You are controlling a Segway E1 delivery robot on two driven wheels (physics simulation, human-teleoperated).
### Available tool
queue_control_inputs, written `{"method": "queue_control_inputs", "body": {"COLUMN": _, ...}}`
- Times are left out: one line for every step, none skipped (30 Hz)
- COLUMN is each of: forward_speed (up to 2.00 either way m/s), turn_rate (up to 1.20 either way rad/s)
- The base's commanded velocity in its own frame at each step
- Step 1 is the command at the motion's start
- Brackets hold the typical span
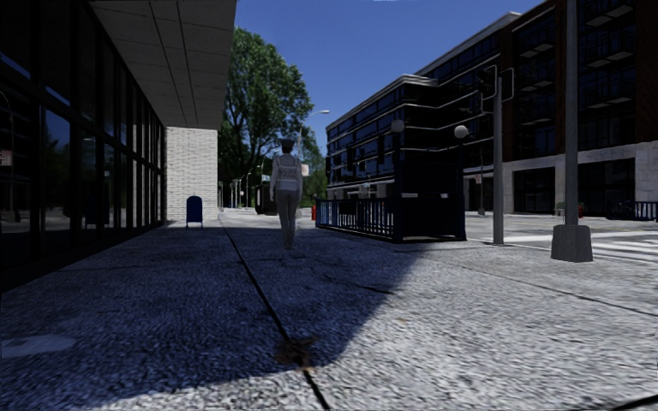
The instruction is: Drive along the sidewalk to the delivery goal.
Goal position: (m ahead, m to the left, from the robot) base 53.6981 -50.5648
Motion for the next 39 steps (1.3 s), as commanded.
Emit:
{"method": "queue_control_inputs", "body": {"forward_speed": 1.43, "turn_rate": -0.54}}
{"method": "queue_control_inputs", "body": {"forward_speed": 1.43, "turn_rate": -0.54}}
{"method": "queue_control_inputs", "body": {"forward_speed": 1.43, "turn_rate": -0.54}}
{"method": "queue_control_inputs", "body": {"forward_speed": 1.43, "turn_rate": -0.54}}
{"method": "queue_control_inputs", "body": {"forward_speed": 1.43, "turn_rate": -0.55}}
{"method": "queue_control_inputs", "body": {"forward_speed": 1.43, "turn_rate": -0.55}}
{"method": "queue_control_inputs", "body": {"forward_speed": 1.43, "turn_rate": -0.55}}
{"method": "queue_control_inputs", "body": {"forward_speed": 1.43, "turn_rate": -0.55}}
{"method": "queue_control_inputs", "body": {"forward_speed": 1.43, "turn_rate": -0.55}}
{"method": "queue_control_inputs", "body": {"forward_speed": 1.43, "turn_rate": -0.55}}
{"method": "queue_control_inputs", "body": {"forward_speed": 1.43, "turn_rate": -0.55}}
{"method": "queue_control_inputs", "body": {"forward_speed": 1.43, "turn_rate": -0.55}}
{"method": "queue_control_inputs", "body": {"forward_speed": 1.43, "turn_rate": -0.55}}
{"method": "queue_control_inputs", "body": {"forward_speed": 1.43, "turn_rate": -0.55}}
{"method": "queue_control_inputs", "body": {"forward_speed": 1.43, "turn_rate": -0.55}}
{"method": "queue_control_inputs", "body": {"forward_speed": 1.43, "turn_rate": -0.55}}
{"method": "queue_control_inputs", "body": {"forward_speed": 1.43, "turn_rate": -0.55}}
{"method": "queue_control_inputs", "body": {"forward_speed": 1.43, "turn_rate": -0.55}}
{"method": "queue_control_inputs", "body": {"forward_speed": 1.43, "turn_rate": -0.55}}
{"method": "queue_control_inputs", "body": {"forward_speed": 1.43, "turn_rate": -0.55}}
{"method": "queue_control_inputs", "body": {"forward_speed": 1.43, "turn_rate": -0.55}}
{"method": "queue_control_inputs", "body": {"forward_speed": 1.43, "turn_rate": -0.55}}
{"method": "queue_control_inputs", "body": {"forward_speed": 1.43, "turn_rate": -0.55}}
{"method": "queue_control_inputs", "body": {"forward_speed": 1.43, "turn_rate": -0.55}}
{"method": "queue_control_inputs", "body": {"forward_speed": 1.43, "turn_rate": -0.55}}
{"method": "queue_control_inputs", "body": {"forward_speed": 1.43, "turn_rate": -0.55}}
{"method": "queue_control_inputs", "body": {"forward_speed": 1.43, "turn_rate": -0.55}}
{"method": "queue_control_inputs", "body": {"forward_speed": 1.43, "turn_rate": -0.55}}
{"method": "queue_control_inputs", "body": {"forward_speed": 1.39, "turn_rate": -0.55}}
{"method": "queue_control_inputs", "body": {"forward_speed": 1.39, "turn_rate": -0.55}}
{"method": "queue_control_inputs", "body": {"forward_speed": 1.32, "turn_rate": -0.55}}
{"method": "queue_control_inputs", "body": {"forward_speed": 1.24, "turn_rate": -0.55}}
{"method": "queue_control_inputs", "body": {"forward_speed": 1.24, "turn_rate": -0.55}}
{"method": "queue_control_inputs", "body": {"forward_speed": 1.18, "turn_rate": -0.55}}
{"method": "queue_control_inputs", "body": {"forward_speed": 1.17, "turn_rate": -0.55}}
{"method": "queue_control_inputs", "body": {"forward_speed": 1.17, "turn_rate": -0.55}}
{"method": "queue_control_inputs", "body": {"forward_speed": 1.17, "turn_rate": -0.55}}
{"method": "queue_control_inputs", "body": {"forward_speed": 1.17, "turn_rate": -0.55}}
{"method": "queue_control_inputs", "body": {"forward_speed": 1.17, "turn_rate": -0.55}}
